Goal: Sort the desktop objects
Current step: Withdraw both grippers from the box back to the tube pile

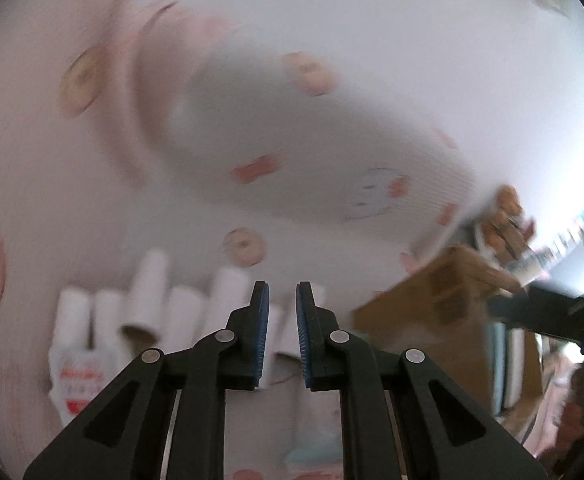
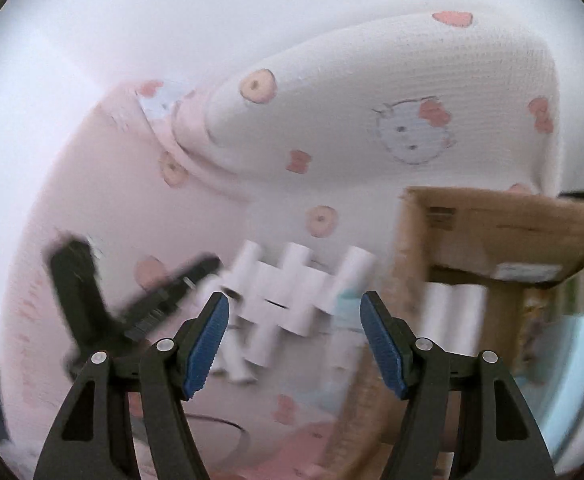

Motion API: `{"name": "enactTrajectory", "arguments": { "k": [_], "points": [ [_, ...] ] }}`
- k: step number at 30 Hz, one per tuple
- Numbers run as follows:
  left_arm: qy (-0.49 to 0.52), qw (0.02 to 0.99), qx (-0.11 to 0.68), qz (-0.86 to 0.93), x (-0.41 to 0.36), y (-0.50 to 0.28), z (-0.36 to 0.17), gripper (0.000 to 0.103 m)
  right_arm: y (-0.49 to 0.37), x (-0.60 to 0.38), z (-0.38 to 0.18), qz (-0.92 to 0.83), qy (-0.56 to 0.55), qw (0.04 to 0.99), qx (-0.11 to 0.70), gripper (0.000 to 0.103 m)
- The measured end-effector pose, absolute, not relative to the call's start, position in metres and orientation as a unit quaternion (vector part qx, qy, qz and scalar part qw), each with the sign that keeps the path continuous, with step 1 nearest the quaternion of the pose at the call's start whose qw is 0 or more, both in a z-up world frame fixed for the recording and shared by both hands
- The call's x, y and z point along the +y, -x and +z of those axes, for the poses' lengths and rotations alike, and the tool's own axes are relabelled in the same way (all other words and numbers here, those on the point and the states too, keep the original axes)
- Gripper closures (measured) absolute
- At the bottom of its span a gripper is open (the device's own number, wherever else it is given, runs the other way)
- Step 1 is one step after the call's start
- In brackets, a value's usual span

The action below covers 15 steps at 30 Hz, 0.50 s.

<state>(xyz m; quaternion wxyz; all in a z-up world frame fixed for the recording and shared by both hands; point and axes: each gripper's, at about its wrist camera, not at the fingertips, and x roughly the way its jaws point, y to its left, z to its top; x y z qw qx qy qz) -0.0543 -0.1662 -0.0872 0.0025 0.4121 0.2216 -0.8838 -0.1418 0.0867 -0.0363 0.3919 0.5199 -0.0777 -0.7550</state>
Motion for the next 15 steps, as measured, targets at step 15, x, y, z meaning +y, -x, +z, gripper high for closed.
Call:
{"name": "enactTrajectory", "arguments": {
  "k": [15],
  "points": [
    [-0.472,0.028,0.280,-0.835,-0.213,0.044,-0.138,0.070,0.136,0.014,-0.085,-0.740,-0.538,0.378,-0.141,0.032]
  ]
}}
